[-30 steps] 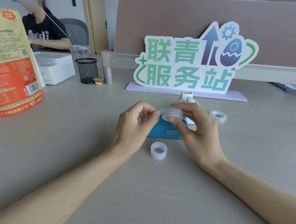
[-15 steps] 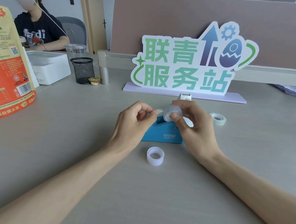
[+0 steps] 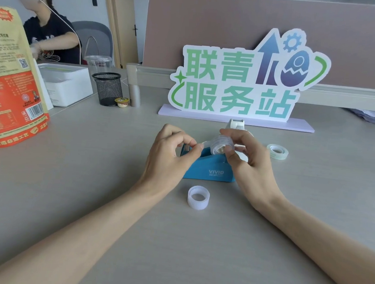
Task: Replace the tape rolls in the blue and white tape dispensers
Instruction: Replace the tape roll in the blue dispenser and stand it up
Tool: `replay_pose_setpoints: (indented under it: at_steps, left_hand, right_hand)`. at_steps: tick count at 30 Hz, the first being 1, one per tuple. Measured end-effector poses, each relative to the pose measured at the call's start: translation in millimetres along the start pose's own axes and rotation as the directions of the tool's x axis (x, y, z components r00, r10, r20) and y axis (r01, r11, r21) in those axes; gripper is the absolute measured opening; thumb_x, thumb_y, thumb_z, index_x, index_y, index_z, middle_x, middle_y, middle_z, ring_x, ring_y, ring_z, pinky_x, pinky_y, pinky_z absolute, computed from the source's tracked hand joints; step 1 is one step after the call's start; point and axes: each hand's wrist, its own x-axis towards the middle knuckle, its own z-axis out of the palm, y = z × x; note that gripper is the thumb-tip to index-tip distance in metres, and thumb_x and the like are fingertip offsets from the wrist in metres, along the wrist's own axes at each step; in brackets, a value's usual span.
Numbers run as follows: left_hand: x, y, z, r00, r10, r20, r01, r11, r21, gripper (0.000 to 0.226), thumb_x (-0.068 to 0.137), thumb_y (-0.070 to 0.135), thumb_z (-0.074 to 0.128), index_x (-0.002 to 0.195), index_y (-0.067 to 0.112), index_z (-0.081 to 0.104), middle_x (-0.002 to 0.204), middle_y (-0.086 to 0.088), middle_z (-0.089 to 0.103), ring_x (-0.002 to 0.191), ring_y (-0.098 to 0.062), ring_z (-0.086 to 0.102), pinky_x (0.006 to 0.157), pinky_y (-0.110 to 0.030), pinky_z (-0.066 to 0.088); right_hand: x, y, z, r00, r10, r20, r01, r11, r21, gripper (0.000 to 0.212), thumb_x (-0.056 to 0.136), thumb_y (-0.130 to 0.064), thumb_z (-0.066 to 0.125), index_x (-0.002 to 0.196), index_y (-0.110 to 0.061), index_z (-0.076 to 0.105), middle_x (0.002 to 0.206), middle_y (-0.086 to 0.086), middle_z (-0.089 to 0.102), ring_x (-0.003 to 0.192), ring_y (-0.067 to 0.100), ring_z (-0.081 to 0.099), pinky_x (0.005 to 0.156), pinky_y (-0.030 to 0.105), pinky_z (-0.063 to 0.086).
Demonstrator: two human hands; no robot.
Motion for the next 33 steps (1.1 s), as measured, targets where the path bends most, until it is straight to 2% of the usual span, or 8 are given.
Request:
replay_pose_setpoints:
  at_steps: [2,5,11,16,19,24,27,33]
  left_hand:
    - [0.7,-0.9,0.4,1.0,0.004,-0.004,-0.004,1.0,0.018,0.012,0.081,0.023,0.072,0.072,0.016,0.068,0.097,0.013,0.051,0.098,-0.007,0.053,0.074,-0.014,0.033]
    - [0.6,-0.8,0.0,1.0,-0.006,0.01,0.006,1.0,0.02,0.012,0.081,0.025,0.072,0.073,0.017,0.07,0.11,0.013,0.052,0.111,-0.006,0.049,0.081,-0.012,0.032]
    - [0.6,-1.6,-0.6,0.999,-0.001,0.047,0.001,1.0,0.001,0.014,0.082,0.026,0.072,0.072,0.016,0.069,0.119,0.012,0.052,0.117,-0.005,0.048,0.093,-0.021,0.039]
    - [0.3,-0.8,-2.3,0.998,-0.01,0.059,0.011,1.0,-0.013,0.014,0.083,0.025,0.071,0.069,0.023,0.067,0.121,0.013,0.052,0.117,-0.001,0.049,0.09,-0.017,0.041]
    - [0.2,-0.8,-2.4,0.998,-0.013,0.055,0.014,1.0,-0.018,0.012,0.082,0.025,0.071,0.07,0.023,0.068,0.119,0.014,0.052,0.115,0.001,0.05,0.09,-0.021,0.044]
    - [0.1,-0.7,-2.4,0.999,-0.017,0.043,0.017,1.0,-0.006,0.013,0.082,0.025,0.072,0.07,0.025,0.067,0.117,0.016,0.052,0.114,-0.002,0.052,0.084,-0.016,0.043]
    - [-0.2,0.0,-2.5,0.999,-0.025,0.049,0.025,1.0,0.003,0.015,0.082,0.025,0.072,0.069,0.027,0.066,0.116,0.016,0.052,0.114,-0.003,0.052,0.082,-0.014,0.041]
    - [-0.5,0.2,-2.5,0.998,-0.042,0.051,0.042,0.999,0.005,0.013,0.082,0.025,0.071,0.07,0.022,0.068,0.117,0.015,0.054,0.112,-0.005,0.054,0.08,-0.015,0.042]
  right_hand:
    - [-0.8,-2.3,-0.6,1.0,-0.01,0.007,0.01,0.999,-0.034,0.032,0.095,-0.007,0.049,0.114,-0.028,0.064,0.11,-0.005,0.068,0.107,0.003,0.057,0.087,0.006,0.042]
    - [-2.0,-4.6,-0.5,1.0,-0.026,0.003,0.026,0.997,-0.077,0.034,0.094,-0.005,0.048,0.113,-0.027,0.065,0.11,-0.009,0.064,0.103,-0.002,0.053,0.081,-0.001,0.036]
    - [1.1,-1.9,1.6,1.0,0.003,-0.014,-0.005,0.984,-0.177,0.034,0.088,-0.01,0.047,0.109,-0.026,0.068,0.099,-0.025,0.058,0.113,0.009,0.045,0.084,-0.002,0.029]
    - [1.1,-2.9,1.4,1.0,0.009,-0.029,-0.014,0.987,-0.157,0.041,0.078,-0.017,0.041,0.107,-0.026,0.07,0.106,-0.018,0.061,0.112,0.007,0.046,0.084,-0.001,0.03]
    - [-0.7,-4.6,0.3,0.998,-0.011,-0.062,0.002,0.991,-0.131,0.042,0.077,-0.017,0.042,0.106,-0.027,0.069,0.111,-0.013,0.06,0.108,0.005,0.05,0.083,0.0,0.034]
    - [-2.0,-1.8,1.9,0.994,-0.068,-0.09,0.055,0.988,-0.148,0.031,0.08,-0.006,0.048,0.089,-0.023,0.073,0.101,-0.006,0.062,0.093,0.006,0.055,0.076,0.002,0.036]
    - [-1.2,0.3,2.6,0.992,-0.088,-0.096,0.072,0.985,-0.157,0.033,0.085,0.0,0.053,0.089,-0.024,0.075,0.093,-0.007,0.06,0.088,0.005,0.055,0.074,0.004,0.037]
    - [-0.8,2.0,1.0,0.989,-0.106,-0.105,0.087,0.981,-0.171,0.031,0.086,-0.001,0.056,0.092,-0.022,0.078,0.085,-0.008,0.058,0.079,0.001,0.053,0.068,0.006,0.039]
